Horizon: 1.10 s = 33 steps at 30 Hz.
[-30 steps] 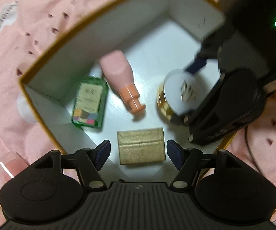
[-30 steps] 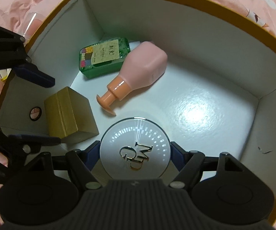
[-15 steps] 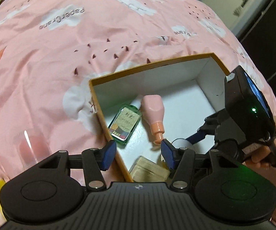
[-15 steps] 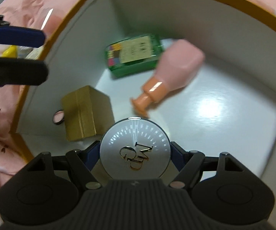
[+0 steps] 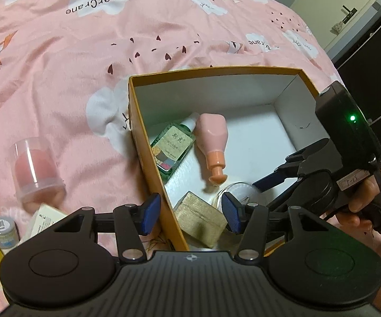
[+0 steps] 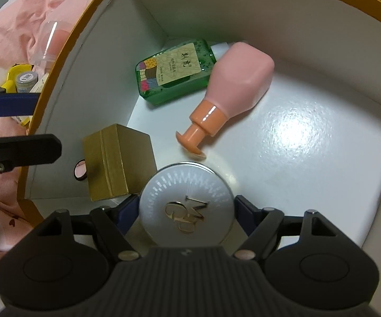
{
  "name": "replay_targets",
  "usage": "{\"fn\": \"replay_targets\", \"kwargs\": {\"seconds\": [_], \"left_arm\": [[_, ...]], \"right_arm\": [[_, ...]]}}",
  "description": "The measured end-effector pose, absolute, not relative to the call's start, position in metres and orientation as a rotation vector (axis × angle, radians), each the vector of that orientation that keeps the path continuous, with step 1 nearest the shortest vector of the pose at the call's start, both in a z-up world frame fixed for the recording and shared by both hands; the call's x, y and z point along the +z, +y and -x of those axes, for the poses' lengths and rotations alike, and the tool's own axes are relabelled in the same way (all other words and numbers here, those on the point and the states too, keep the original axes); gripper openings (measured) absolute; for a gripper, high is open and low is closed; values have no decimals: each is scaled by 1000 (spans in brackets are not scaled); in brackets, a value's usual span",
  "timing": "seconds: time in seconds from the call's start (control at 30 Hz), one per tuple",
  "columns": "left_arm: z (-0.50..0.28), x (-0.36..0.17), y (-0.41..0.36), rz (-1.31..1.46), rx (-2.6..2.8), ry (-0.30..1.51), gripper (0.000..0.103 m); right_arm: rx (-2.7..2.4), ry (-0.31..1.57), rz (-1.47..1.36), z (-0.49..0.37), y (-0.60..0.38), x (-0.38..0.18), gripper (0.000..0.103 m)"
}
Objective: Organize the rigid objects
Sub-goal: 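Lower the compact and brown cube into the box and open both tools, then lift both tools out of the box toward the remaining items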
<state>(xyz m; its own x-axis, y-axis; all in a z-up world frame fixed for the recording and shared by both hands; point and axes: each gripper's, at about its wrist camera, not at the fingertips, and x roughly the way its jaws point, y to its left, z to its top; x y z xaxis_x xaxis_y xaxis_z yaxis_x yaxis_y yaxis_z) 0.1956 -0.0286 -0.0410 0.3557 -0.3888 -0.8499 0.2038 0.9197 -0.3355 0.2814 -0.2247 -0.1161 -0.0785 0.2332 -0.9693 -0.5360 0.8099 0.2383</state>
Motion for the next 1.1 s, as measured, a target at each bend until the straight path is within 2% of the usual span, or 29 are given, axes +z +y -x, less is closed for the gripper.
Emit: {"fn": "replay_targets", "kwargs": {"seconds": [0.07,0.17,0.23,0.4,0.5,0.7,0.83,1.1], "left_arm": [[-194,-40,-29,182,-387,1143,62],[-192,-39,-29,186,-387,1136,62],[-190,-39,-29,191,-388,1137,62],[-186,-42,-30,200,-387,1145,62],[-183,-43,-30,203,-387,1145,62],[-178,-40,-28,214,-387,1130,62],[-173,-36,-26,218,-393,1107,62],[-161,-19,-17,209,-404,1013,62]], "right_arm": [[658,1528,238,-282,-227,-114,81],[654,1518,241,-277,-228,-110,81],[658,1520,238,-277,-227,-110,77],[679,1519,223,-271,-224,-113,76],[685,1528,206,-266,-222,-113,70],[667,1499,211,-261,-221,-103,71],[637,1422,248,-254,-224,-86,71],[672,1147,282,-219,-214,-42,71]]}}
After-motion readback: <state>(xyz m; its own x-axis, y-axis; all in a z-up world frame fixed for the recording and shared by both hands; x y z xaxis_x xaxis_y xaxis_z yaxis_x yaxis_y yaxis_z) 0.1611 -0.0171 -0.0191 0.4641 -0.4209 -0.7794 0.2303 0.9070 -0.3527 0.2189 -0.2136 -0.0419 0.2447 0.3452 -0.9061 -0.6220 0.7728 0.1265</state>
